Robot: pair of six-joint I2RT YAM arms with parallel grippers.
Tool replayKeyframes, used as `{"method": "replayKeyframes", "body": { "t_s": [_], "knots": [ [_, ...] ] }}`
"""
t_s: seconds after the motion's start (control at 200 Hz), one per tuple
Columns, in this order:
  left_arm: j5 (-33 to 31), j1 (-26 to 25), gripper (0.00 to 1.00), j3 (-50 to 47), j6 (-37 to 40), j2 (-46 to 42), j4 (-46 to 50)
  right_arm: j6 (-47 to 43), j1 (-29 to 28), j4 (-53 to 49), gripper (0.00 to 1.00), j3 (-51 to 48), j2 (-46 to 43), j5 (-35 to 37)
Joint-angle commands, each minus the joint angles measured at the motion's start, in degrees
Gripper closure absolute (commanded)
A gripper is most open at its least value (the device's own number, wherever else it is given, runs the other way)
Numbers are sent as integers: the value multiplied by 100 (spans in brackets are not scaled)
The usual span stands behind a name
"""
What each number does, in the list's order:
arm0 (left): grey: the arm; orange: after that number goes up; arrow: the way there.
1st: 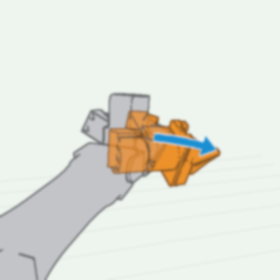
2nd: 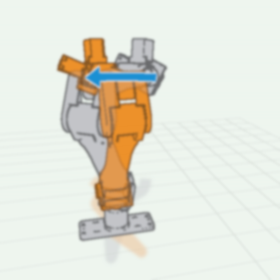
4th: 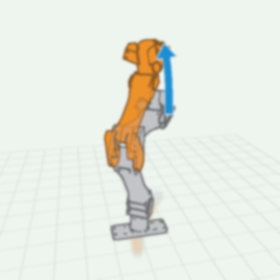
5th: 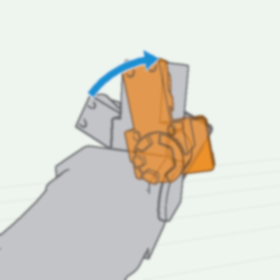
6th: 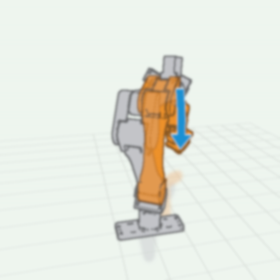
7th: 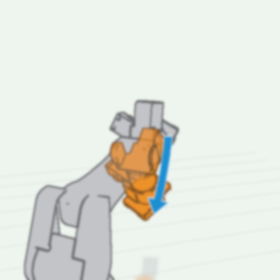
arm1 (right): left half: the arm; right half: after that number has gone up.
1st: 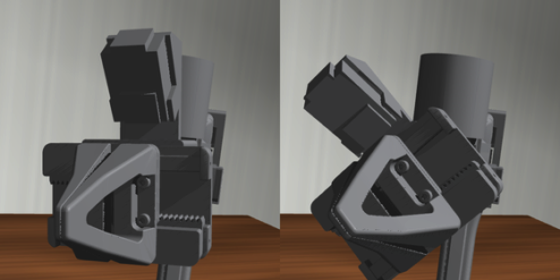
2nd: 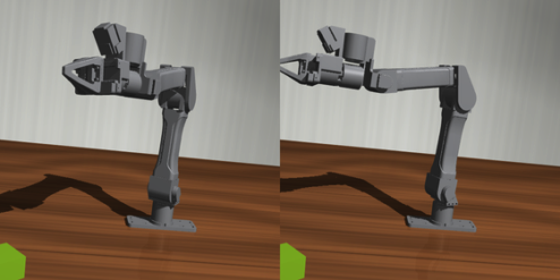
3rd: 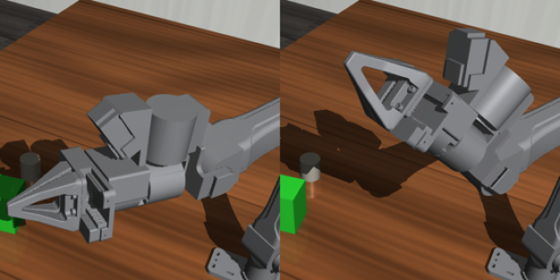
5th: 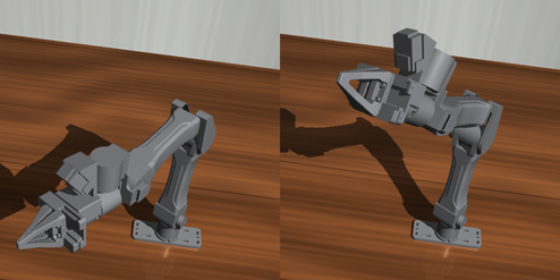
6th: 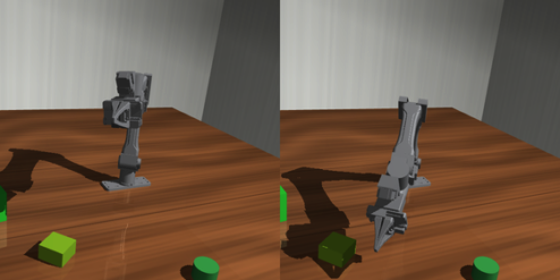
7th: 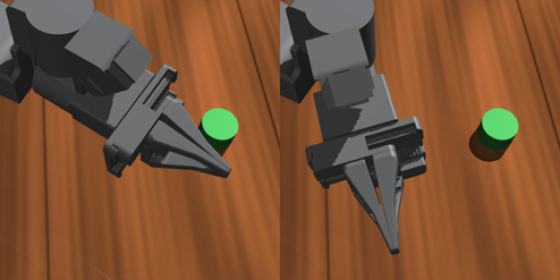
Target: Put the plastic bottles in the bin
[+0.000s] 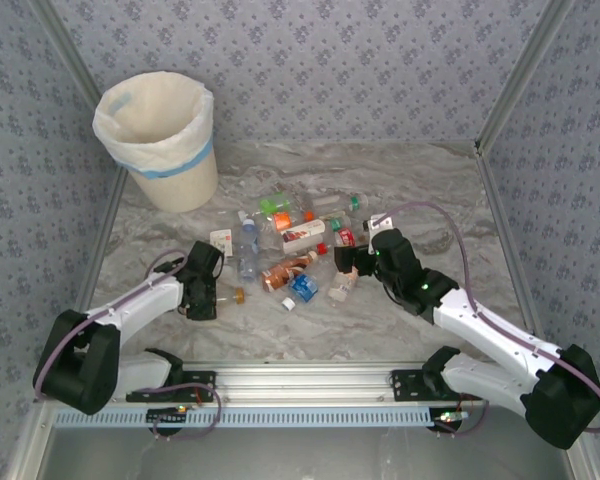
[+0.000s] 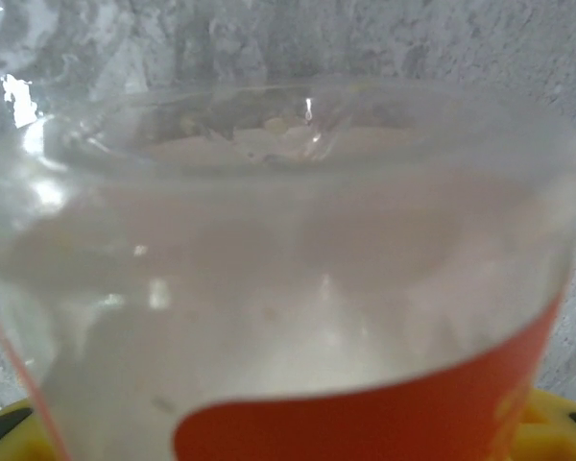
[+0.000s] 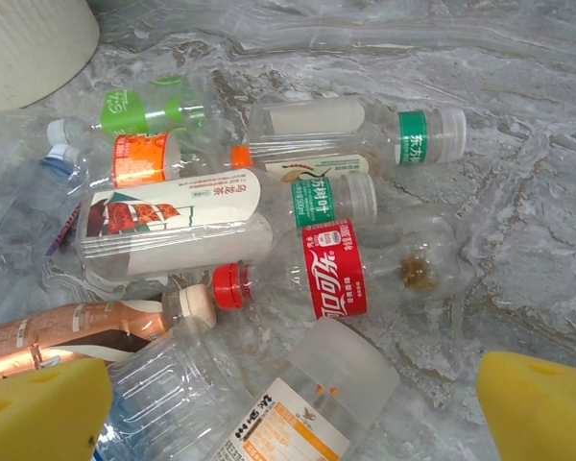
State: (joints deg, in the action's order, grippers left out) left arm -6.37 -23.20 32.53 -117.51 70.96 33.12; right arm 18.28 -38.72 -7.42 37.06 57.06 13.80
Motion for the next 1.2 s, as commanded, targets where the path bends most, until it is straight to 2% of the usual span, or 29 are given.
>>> {"method": "replayKeyframes", "body": {
  "t_s": [0.0,0.075,0.125,0.28,0.36,0.5,0.575,0.66,0.755,0.874,1.079,1.194],
  "knots": [
    [-269,84,60,22,199,82,-45,-150,-64,26,0,192,25,-18],
    [-520,79,70,99,364,-78,258,-167,-71,39,0,211,25,-8],
    [-760,81,80,152,557,-204,438,-178,-75,48,0,218,25,4],
    [-1630,85,100,244,1762,-774,751,-9,-60,55,0,292,-9,158],
    [-2077,89,100,317,2456,-1238,868,8,-51,179,0,291,-81,186],
    [-2773,93,100,726,4523,-2249,665,-18,-33,254,0,307,-161,230],
    [-2851,97,100,1068,5736,-2659,244,-19,-38,281,0,315,-185,254],
    [-2785,108,100,1531,6840,-2739,-172,-10,-22,379,0,310,-173,261],
    [-2668,122,100,2351,7604,-2330,-276,17,-29,528,0,305,-135,260],
    [-2118,215,100,3583,8630,-1373,-482,-5,-28,618,0,362,-72,194],
    [-1641,595,100,6619,9547,686,215,-9,-31,731,0,413,-70,158],
    [-1570,953,100,7848,9814,1570,265,0,-46,760,0,418,-106,158]
  ]
}}
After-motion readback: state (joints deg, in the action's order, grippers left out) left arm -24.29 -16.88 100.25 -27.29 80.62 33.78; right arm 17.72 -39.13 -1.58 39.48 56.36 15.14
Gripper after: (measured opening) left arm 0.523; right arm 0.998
